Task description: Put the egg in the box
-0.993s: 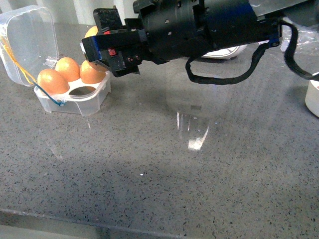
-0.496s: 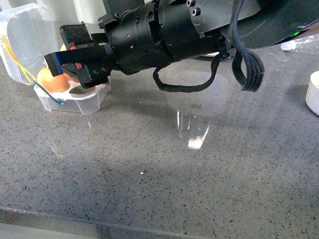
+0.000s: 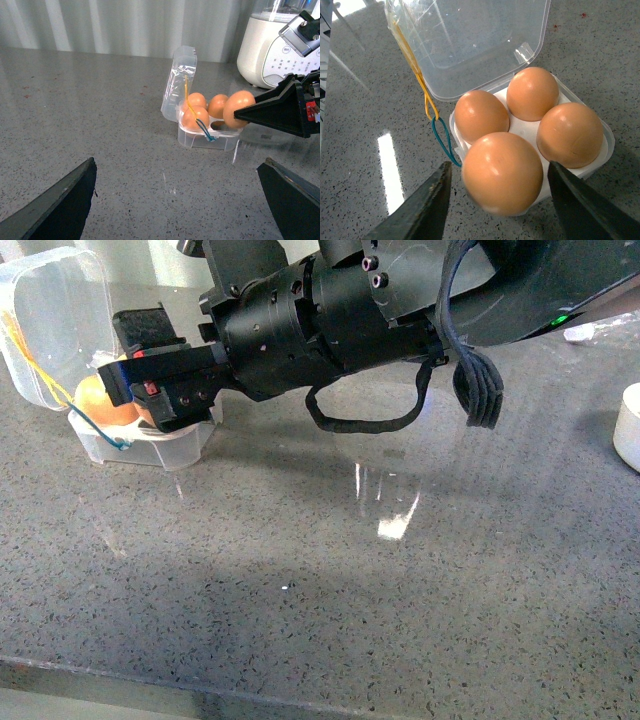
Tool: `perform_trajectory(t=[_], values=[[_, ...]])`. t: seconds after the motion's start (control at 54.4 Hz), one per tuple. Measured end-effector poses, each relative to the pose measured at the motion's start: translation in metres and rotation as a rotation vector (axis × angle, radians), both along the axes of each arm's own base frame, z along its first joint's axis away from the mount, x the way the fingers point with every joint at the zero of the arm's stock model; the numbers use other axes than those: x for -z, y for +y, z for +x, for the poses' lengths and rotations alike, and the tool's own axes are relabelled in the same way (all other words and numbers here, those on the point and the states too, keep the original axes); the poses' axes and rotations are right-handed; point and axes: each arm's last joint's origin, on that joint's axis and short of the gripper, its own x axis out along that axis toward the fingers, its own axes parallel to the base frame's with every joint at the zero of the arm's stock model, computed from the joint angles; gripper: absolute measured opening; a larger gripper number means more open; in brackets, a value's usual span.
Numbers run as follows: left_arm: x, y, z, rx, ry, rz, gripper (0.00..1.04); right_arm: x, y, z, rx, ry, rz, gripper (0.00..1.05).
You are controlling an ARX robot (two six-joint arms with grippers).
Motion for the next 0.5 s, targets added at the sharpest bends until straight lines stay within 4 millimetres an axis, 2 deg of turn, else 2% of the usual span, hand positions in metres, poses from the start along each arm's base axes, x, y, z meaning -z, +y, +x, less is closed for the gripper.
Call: perform_trajectory(t=[0.184, 0.368, 0.496], values=[[0.000, 0.000, 0.000, 0.000, 0.000, 0.000, 0.98, -0.004, 0.001, 0.000, -0.004, -0.011, 0.006, 0.99], [0.000, 0.000, 0.000, 0.000, 0.000, 0.000, 0.98, -0.024, -0.011, -0.010, -0.004, -0.058, 0.047, 0.97], [0.000, 0.000, 0.000, 0.000, 0.000, 0.000, 0.98, -0.042, -0.031, -0.020, 0.023, -0.099, 0.095, 0.97]])
